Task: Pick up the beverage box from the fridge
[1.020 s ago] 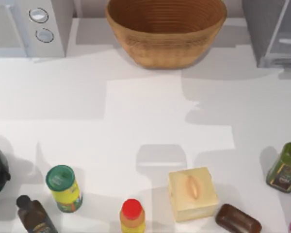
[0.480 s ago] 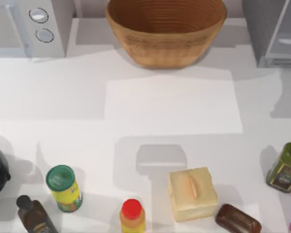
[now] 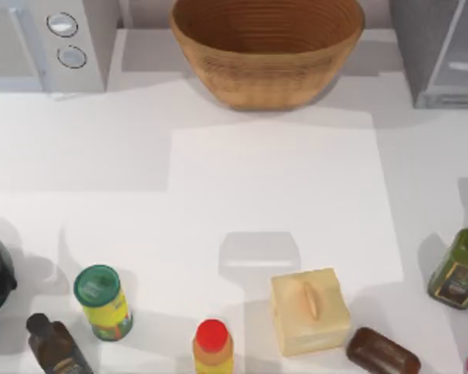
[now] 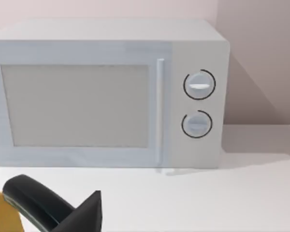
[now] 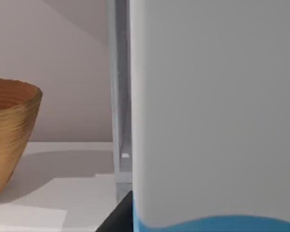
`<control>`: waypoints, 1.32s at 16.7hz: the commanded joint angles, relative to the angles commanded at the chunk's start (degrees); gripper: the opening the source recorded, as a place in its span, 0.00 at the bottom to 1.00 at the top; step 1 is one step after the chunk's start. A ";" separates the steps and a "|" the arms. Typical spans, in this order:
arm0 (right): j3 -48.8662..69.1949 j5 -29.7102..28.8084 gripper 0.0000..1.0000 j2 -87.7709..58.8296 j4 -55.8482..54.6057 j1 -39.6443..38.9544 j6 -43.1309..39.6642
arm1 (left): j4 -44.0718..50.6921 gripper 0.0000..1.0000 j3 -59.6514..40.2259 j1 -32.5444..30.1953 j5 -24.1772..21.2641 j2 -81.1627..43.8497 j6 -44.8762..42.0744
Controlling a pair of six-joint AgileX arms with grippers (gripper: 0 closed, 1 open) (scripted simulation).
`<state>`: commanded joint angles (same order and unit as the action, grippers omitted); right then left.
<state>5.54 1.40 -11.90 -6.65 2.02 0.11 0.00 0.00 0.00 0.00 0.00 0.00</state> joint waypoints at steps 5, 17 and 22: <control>-5.33 -1.35 0.00 11.44 6.38 -1.91 -0.11 | 0.00 1.00 0.00 0.00 0.00 0.00 0.00; 5.51 -1.96 0.00 -0.61 -5.95 -7.37 -1.21 | 0.00 1.00 0.00 0.00 0.00 0.00 0.00; 19.72 -2.63 0.00 -27.02 -27.14 -16.74 -1.51 | 0.00 1.00 0.00 0.00 0.00 0.00 0.00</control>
<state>25.27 -1.23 -38.92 -33.79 -14.72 -1.40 0.00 0.00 0.00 0.00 0.00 0.00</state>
